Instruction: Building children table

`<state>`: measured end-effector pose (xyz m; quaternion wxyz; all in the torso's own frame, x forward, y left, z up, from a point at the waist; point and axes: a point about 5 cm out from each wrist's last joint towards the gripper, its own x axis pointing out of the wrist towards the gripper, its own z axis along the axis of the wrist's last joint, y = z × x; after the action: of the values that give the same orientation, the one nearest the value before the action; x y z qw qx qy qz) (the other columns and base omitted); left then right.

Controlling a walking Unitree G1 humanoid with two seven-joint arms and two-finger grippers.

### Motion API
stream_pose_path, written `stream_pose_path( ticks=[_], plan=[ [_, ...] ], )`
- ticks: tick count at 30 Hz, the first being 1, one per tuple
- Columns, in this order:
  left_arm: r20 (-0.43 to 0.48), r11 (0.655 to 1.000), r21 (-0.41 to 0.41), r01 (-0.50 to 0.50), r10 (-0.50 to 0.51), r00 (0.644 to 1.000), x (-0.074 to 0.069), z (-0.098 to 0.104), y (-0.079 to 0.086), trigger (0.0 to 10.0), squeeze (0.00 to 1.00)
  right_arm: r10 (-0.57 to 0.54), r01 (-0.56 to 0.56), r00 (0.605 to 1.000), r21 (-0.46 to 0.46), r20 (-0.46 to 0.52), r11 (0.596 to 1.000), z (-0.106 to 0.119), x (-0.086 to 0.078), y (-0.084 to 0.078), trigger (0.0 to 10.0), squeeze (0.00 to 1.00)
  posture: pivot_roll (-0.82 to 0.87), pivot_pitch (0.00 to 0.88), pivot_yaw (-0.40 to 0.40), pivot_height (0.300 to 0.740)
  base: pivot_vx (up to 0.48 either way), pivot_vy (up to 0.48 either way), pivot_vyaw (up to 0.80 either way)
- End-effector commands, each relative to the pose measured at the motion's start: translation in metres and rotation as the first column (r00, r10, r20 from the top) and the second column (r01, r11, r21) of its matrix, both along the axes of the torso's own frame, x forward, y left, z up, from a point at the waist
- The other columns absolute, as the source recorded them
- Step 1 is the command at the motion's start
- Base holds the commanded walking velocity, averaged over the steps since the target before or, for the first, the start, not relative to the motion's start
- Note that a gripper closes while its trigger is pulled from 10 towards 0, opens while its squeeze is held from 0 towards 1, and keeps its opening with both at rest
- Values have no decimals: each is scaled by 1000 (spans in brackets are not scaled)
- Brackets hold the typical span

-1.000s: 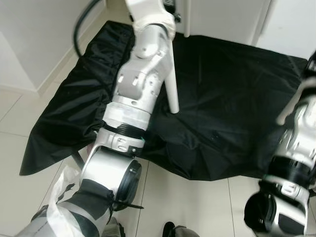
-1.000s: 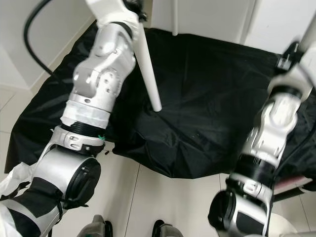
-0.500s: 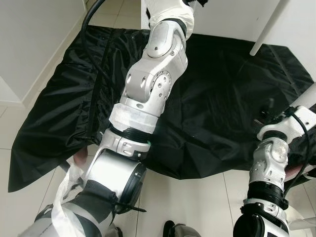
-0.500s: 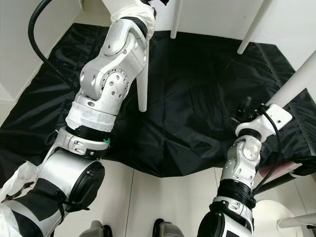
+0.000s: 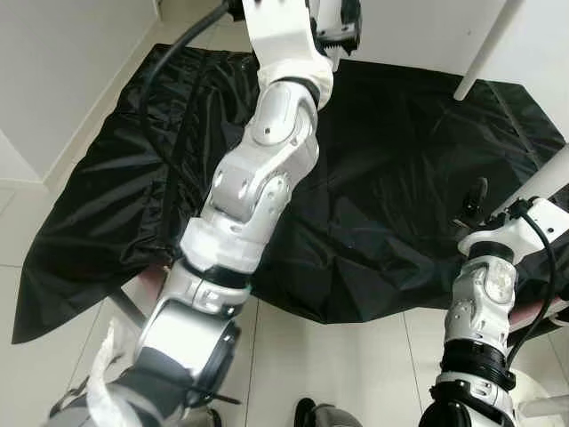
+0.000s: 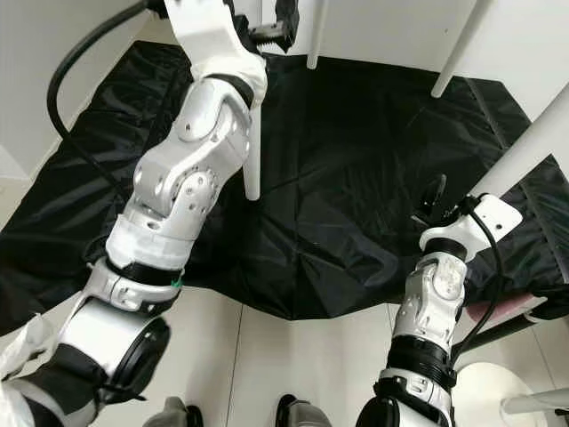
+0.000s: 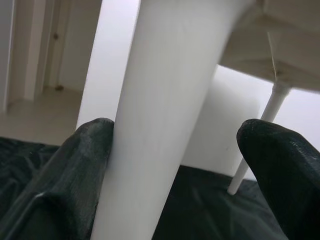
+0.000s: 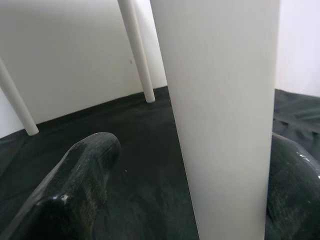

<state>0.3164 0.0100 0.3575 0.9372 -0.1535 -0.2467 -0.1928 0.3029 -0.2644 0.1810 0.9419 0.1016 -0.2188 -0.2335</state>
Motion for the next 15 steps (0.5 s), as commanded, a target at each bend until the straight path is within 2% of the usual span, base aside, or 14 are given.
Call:
stream_pose_path(
  ticks=[1,5,8,11,13,15],
  plan=[
    [91,897,276,346,-383,919,-12,-14,-16,10000,0,51,-48,996,-48,67,998,11,-1,11,10000,0,12,128,-23,740,0,0,0],
    [49,882,365,299,-339,940,-8,-40,8,10000,0,-36,43,995,-70,92,997,15,-15,4,10000,0,24,127,-16,740,0,0,0],
    [49,882,365,299,-339,940,-8,-40,8,10000,0,-36,43,995,-70,92,997,15,-15,4,10000,0,24,127,-16,740,0,0,0],
    [25,879,387,280,-314,949,-8,-51,18,10000,0,-66,72,994,-67,92,995,13,-22,3,10000,0,24,131,-8,740,0,0,0],
    [-12,870,414,268,-289,957,-11,-67,34,10000,0,-67,71,995,-66,68,995,5,-32,7,10000,0,15,132,10,740,0,0,0],
    [-25,863,425,272,-290,957,-13,-73,39,10000,0,-66,70,996,-66,59,995,2,-36,9,10000,0,14,132,11,740,0,0,0]
  ],
)
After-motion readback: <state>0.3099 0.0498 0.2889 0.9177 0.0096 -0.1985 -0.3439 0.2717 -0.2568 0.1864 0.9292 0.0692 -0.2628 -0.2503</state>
